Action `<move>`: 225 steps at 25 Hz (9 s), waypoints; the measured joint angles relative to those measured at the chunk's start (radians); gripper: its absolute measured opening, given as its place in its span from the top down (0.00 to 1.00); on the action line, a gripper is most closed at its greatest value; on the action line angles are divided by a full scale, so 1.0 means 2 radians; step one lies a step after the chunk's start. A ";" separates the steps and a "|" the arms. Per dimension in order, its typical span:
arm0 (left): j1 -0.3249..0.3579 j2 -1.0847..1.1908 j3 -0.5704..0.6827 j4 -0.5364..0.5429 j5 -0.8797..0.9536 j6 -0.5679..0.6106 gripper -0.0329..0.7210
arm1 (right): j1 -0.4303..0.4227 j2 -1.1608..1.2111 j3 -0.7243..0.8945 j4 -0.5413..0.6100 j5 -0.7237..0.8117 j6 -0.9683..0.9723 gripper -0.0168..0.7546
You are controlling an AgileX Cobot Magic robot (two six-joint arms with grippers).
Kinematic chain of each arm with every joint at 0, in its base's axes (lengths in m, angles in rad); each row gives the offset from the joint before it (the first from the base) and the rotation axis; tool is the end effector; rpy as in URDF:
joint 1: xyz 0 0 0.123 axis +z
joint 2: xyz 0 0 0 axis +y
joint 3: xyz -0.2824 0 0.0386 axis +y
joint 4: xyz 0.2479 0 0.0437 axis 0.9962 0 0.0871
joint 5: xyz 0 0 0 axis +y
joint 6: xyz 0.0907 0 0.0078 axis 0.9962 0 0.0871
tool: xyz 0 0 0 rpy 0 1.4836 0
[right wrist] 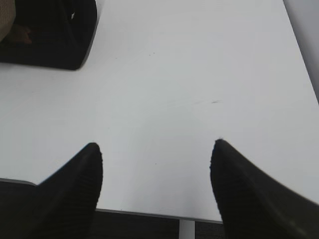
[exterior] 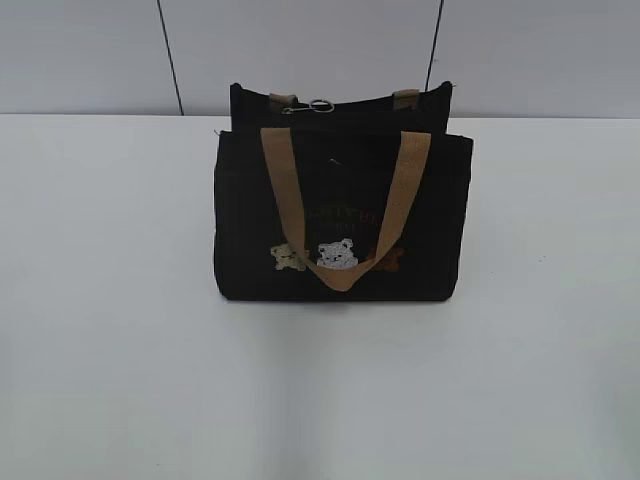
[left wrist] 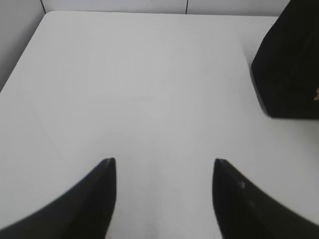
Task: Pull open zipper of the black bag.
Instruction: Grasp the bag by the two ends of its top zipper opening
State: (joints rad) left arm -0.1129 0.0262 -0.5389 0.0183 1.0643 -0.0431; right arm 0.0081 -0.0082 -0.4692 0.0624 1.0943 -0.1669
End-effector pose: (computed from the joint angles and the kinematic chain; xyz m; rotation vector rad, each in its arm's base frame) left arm -0.0052 0.0021 0.2878 0.0700 2.0347 -0.0762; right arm -0.0042 0.0050 0.2660 -0.1867 2.0905 -0.0202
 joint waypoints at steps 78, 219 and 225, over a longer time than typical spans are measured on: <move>0.002 1.101 -0.442 0.747 -1.100 -0.459 0.94 | 0.000 0.000 0.000 0.000 0.000 0.000 0.31; 0.002 1.101 -0.443 0.747 -1.105 -0.459 0.93 | 0.216 1.013 -0.715 0.063 0.000 0.109 0.71; 0.002 1.101 -0.443 0.747 -1.103 -0.459 0.93 | 0.186 1.000 -0.715 0.060 0.024 0.109 0.71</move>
State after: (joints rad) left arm -0.1095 2.2279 -1.4245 1.5123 -1.1420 -0.9614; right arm 0.3806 1.9918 -1.8996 0.1823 1.1421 0.0511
